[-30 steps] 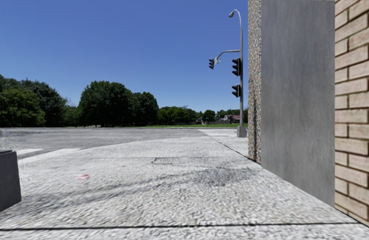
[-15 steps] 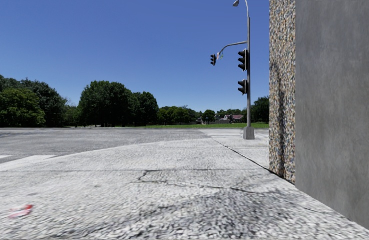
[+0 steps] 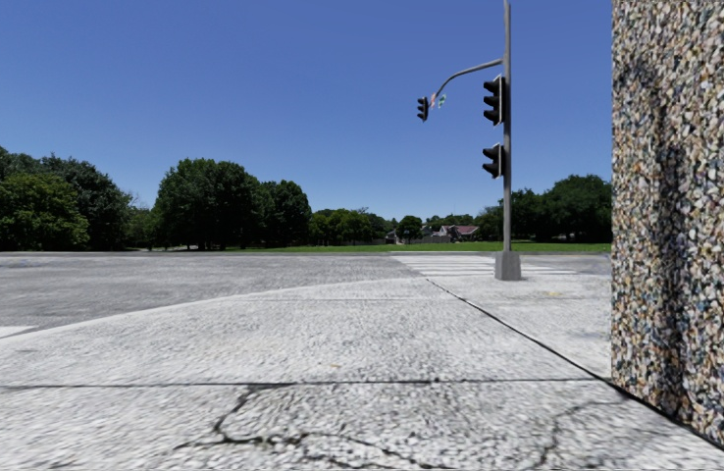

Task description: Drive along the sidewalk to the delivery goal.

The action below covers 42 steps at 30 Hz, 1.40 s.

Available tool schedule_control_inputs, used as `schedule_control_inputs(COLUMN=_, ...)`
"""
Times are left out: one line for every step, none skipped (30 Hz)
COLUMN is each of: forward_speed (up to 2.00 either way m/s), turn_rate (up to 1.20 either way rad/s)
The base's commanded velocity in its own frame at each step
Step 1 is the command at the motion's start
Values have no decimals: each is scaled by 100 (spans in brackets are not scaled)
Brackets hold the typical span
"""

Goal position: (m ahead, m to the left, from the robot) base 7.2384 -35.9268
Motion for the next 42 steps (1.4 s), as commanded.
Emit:
schedule_control_inputs(forward_speed=200, turn_rate=0)
schedule_control_inputs(forward_speed=200, turn_rate=0)
schedule_control_inputs(forward_speed=200, turn_rate=0)
schedule_control_inputs(forward_speed=200, turn_rate=0)
schedule_control_inputs(forward_speed=200, turn_rate=0)
schedule_control_inputs(forward_speed=200, turn_rate=0)
schedule_control_inputs(forward_speed=200, turn_rate=0)
schedule_control_inputs(forward_speed=200, turn_rate=0)
schedule_control_inputs(forward_speed=200, turn_rate=0)
schedule_control_inputs(forward_speed=200, turn_rate=0)
schedule_control_inputs(forward_speed=200, turn_rate=0)
schedule_control_inputs(forward_speed=200, turn_rate=0)
schedule_control_inputs(forward_speed=200, turn_rate=0)
schedule_control_inputs(forward_speed=200, turn_rate=0)
schedule_control_inputs(forward_speed=200, turn_rate=0)
schedule_control_inputs(forward_speed=200, turn_rate=0)
schedule_control_inputs(forward_speed=200, turn_rate=0)
schedule_control_inputs(forward_speed=200, turn_rate=0)
schedule_control_inputs(forward_speed=200, turn_rate=0)
schedule_control_inputs(forward_speed=200, turn_rate=0)
schedule_control_inputs(forward_speed=200, turn_rate=0)
schedule_control_inputs(forward_speed=200, turn_rate=0)
schedule_control_inputs(forward_speed=200, turn_rate=0)
schedule_control_inputs(forward_speed=200, turn_rate=-13)
schedule_control_inputs(forward_speed=200, turn_rate=-13)
schedule_control_inputs(forward_speed=200, turn_rate=-45)
schedule_control_inputs(forward_speed=200, turn_rate=-88)
schedule_control_inputs(forward_speed=200, turn_rate=-102)
schedule_control_inputs(forward_speed=200, turn_rate=-102)
schedule_control_inputs(forward_speed=200, turn_rate=-111)
schedule_control_inputs(forward_speed=200, turn_rate=-114)
schedule_control_inputs(forward_speed=200, turn_rate=-120)
schedule_control_inputs(forward_speed=200, turn_rate=-120)
schedule_control_inputs(forward_speed=200, turn_rate=-120)
schedule_control_inputs(forward_speed=200, turn_rate=-120)
schedule_control_inputs(forward_speed=200, turn_rate=-120)
schedule_control_inputs(forward_speed=200, turn_rate=-120)
schedule_control_inputs(forward_speed=200, turn_rate=-120)
schedule_control_inputs(forward_speed=200, turn_rate=-120)
schedule_control_inputs(forward_speed=200, turn_rate=-120)
schedule_control_inputs(forward_speed=200, turn_rate=-120)
schedule_control_inputs(forward_speed=200, turn_rate=-120)
